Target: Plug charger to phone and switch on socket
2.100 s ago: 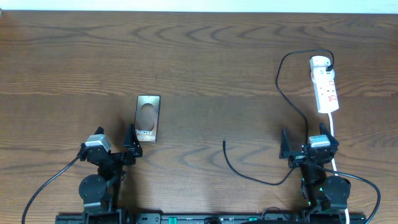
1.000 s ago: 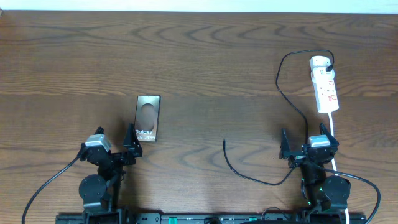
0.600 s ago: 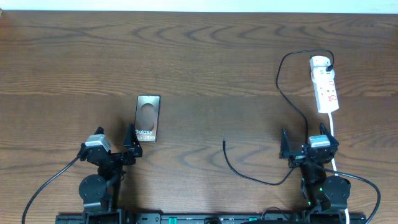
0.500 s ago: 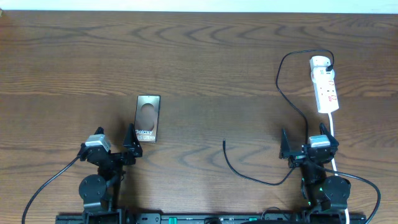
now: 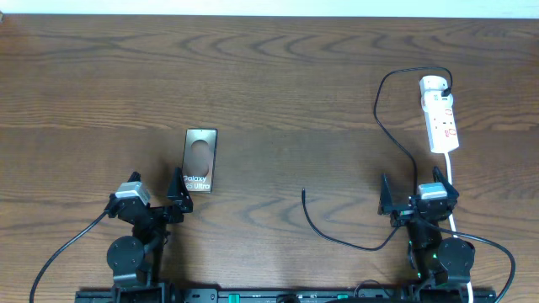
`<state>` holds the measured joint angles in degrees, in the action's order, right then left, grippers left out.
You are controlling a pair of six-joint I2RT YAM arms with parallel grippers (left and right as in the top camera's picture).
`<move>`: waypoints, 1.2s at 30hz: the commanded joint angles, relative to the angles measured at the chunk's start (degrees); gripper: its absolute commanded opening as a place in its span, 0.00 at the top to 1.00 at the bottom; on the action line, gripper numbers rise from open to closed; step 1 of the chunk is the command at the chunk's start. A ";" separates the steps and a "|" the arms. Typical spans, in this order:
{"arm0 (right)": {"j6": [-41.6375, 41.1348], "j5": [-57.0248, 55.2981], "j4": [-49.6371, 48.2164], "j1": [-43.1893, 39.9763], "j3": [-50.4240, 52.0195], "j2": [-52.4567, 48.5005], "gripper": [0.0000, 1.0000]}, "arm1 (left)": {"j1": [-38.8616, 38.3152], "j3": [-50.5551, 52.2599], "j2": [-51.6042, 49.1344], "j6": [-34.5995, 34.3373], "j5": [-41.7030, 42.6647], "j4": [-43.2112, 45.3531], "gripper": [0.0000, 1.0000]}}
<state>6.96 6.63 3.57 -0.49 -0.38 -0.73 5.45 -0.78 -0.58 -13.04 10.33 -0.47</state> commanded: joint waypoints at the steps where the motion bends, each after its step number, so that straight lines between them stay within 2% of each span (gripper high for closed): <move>1: 0.39 -0.11 0.28 0.33 0.07 0.09 0.01 | -0.17 0.52 0.35 0.76 0.94 -2.71 0.07; 13: 0.39 -0.11 0.28 0.33 0.07 0.09 0.01 | -0.17 -0.31 0.35 0.76 2.40 -2.67 0.08; 18: 0.39 -0.11 0.28 0.33 0.07 0.09 0.01 | -0.17 -2.82 0.11 0.74 2.69 -2.73 0.08; 22: 0.39 -0.11 0.28 0.33 0.07 0.09 0.01 | -0.17 -7.19 -3.80 0.74 2.69 -3.98 0.08; 30: 0.42 -0.11 0.28 0.33 0.07 0.09 0.01 | -0.17 -24.35 -27.32 3.10 4.79 -7.96 0.08; 36: 0.39 -0.11 0.28 0.33 0.07 0.09 0.01 | -0.17 -44.48 -49.86 6.49 6.93 -20.61 0.08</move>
<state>6.96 6.61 3.60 -0.49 -0.38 -0.73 5.45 -38.00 -43.64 -9.72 15.40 -18.15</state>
